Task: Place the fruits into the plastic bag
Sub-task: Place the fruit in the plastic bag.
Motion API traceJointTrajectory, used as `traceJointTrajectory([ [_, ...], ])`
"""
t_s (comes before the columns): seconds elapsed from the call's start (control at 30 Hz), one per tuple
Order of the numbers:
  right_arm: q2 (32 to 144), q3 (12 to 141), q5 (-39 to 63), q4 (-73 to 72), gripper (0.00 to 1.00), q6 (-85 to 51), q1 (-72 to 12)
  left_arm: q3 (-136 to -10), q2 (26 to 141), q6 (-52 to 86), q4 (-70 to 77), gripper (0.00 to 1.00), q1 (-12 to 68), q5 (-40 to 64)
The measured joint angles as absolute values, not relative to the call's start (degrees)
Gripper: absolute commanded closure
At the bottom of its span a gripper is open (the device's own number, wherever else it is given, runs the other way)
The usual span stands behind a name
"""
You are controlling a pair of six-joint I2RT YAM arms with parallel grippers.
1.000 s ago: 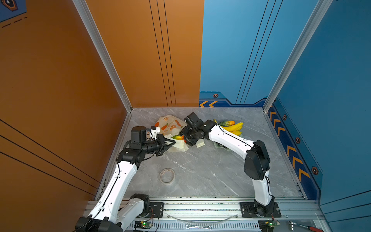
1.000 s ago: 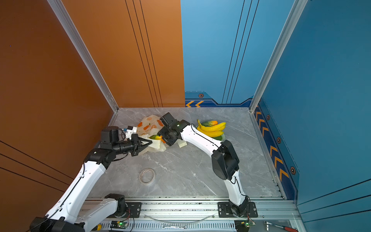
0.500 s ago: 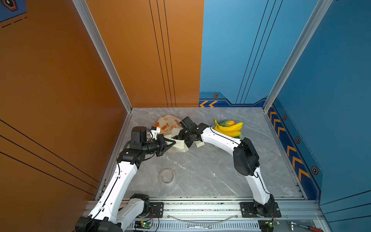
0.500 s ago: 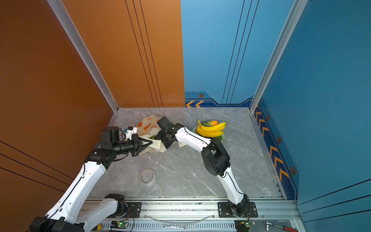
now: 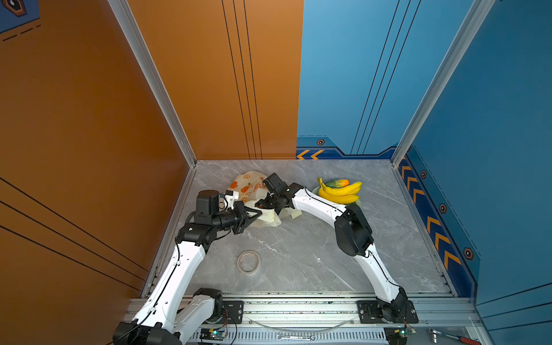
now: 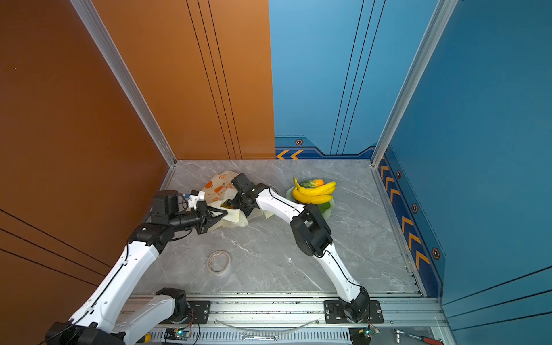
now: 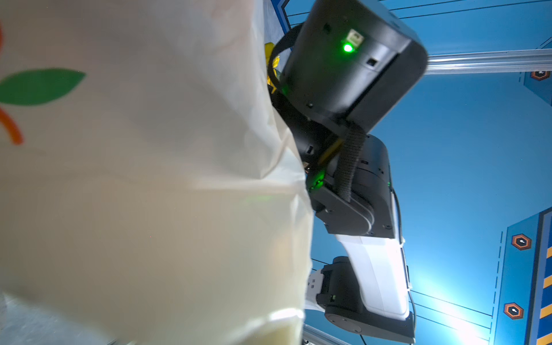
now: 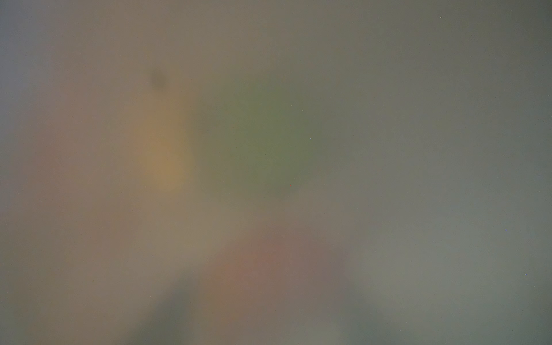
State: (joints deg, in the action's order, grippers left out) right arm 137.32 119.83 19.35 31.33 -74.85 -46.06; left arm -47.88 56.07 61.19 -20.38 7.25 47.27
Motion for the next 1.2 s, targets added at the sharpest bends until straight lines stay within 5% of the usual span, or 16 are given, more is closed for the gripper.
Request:
traceJointTrajectory([
  [0.3,141.5,123.7,20.6,30.8,0.6,-73.0,-46.1,-45.6,55.7,63.2,-17.8,1.0,7.7,47.3],
  [0.73,142.1,123.8,21.4,30.8,0.15,-71.0,-45.7,-44.2,55.4,64.4,-16.0,1.0,7.7,47.3],
  [0.8,142.1,123.8,21.4,30.8,0.0,-70.4,-45.7,-44.2,55.4,64.4,-16.0,1.0,7.7,47.3],
  [1.2,138.1,122.5,21.2,30.9,0.0,-68.2,-45.3,-44.2,55.5,64.4,-15.9,1.0,7.5,47.4],
])
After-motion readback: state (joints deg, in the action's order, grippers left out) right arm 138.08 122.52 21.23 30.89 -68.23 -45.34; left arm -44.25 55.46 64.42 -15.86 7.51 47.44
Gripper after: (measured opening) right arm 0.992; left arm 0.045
